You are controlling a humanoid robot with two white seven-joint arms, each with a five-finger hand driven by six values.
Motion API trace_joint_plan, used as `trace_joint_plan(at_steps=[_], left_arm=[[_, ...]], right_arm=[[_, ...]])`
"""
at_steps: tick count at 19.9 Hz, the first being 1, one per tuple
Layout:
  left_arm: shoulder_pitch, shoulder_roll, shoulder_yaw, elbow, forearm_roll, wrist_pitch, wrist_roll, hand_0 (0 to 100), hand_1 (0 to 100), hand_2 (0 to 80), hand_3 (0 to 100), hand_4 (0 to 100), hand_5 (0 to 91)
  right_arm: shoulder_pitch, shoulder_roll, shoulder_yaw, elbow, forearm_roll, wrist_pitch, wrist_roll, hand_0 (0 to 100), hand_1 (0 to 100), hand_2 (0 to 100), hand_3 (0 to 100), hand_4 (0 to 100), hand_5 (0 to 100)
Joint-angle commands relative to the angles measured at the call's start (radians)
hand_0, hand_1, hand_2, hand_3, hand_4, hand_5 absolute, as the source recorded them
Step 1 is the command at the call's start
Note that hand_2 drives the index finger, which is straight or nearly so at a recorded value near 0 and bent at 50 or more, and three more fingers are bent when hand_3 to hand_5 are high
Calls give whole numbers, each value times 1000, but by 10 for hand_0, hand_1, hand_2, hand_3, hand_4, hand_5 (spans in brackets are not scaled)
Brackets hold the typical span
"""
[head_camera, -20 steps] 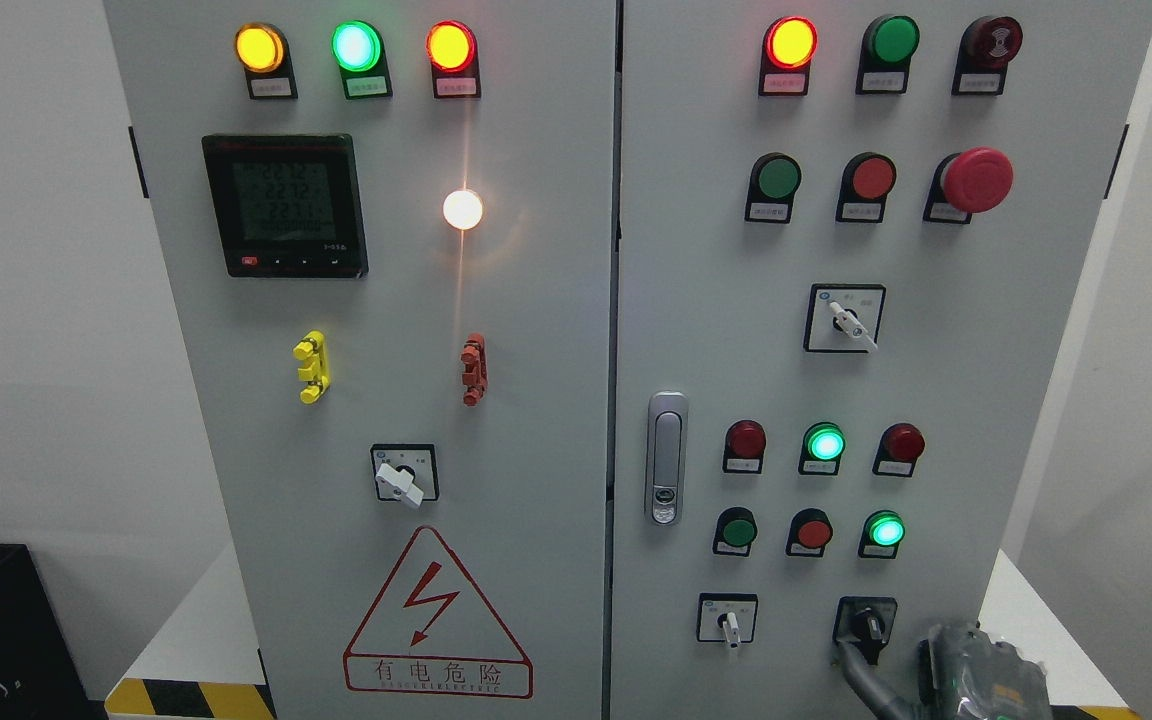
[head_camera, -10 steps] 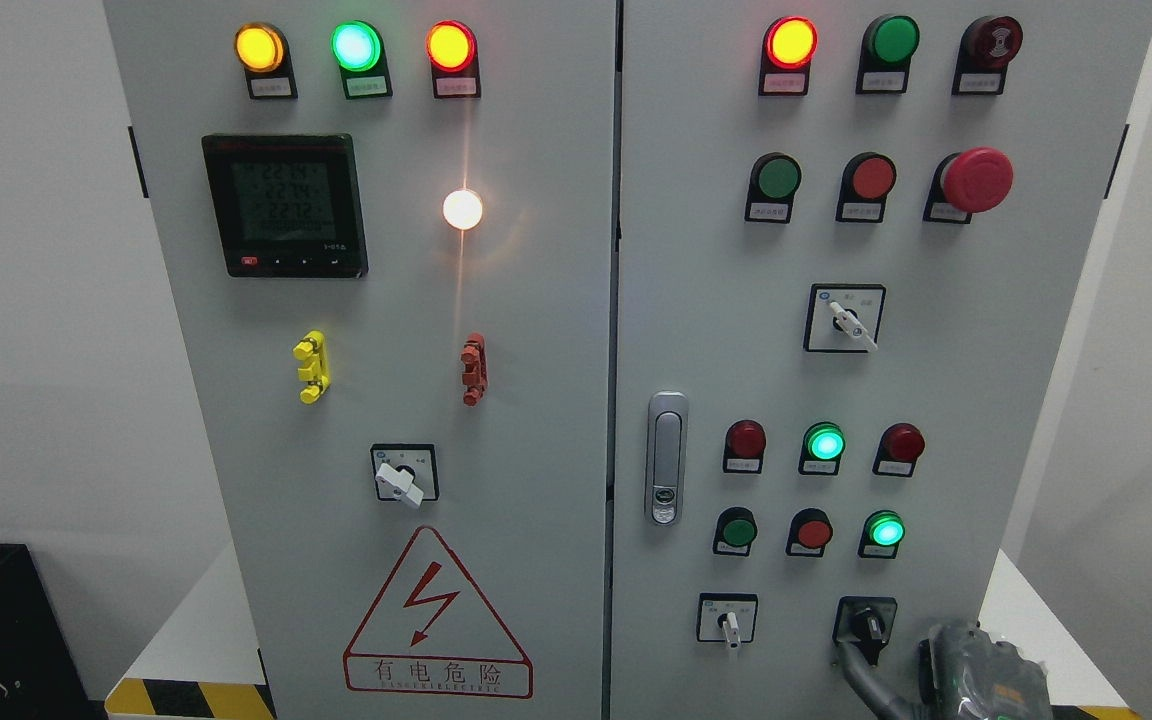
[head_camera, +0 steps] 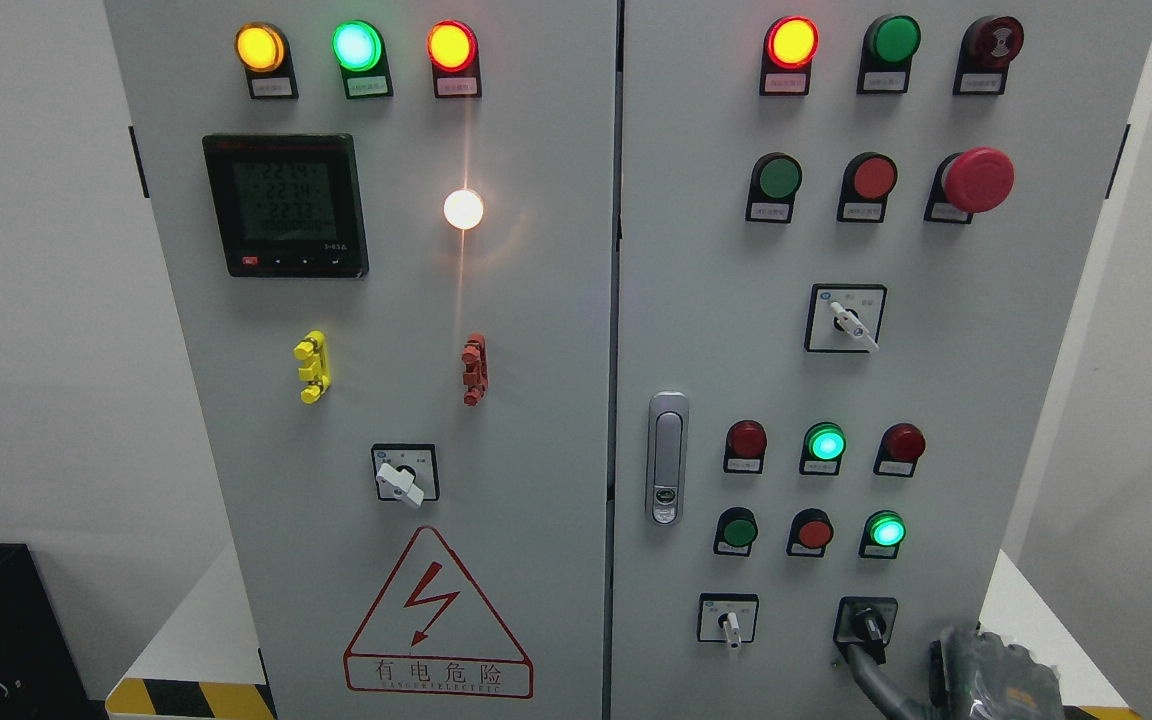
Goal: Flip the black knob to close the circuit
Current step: 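Grip the black knob with the right hand and twist it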
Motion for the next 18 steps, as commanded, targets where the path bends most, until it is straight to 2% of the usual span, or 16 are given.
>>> trace_joint_plan(at_steps=[1, 18], left_arm=[[0, 0, -1, -1, 0, -1, 1, 120, 556, 0, 0, 0, 0], [0, 0, 0, -1, 0, -1, -1, 120, 556, 0, 0, 0, 0]], right_arm=[[0, 0, -32, -1, -3, 3, 0, 0, 0, 893, 1000, 1000, 1000], [-12, 3, -39, -27, -17, 4, 0, 0, 0, 890, 1000, 1000, 1000]])
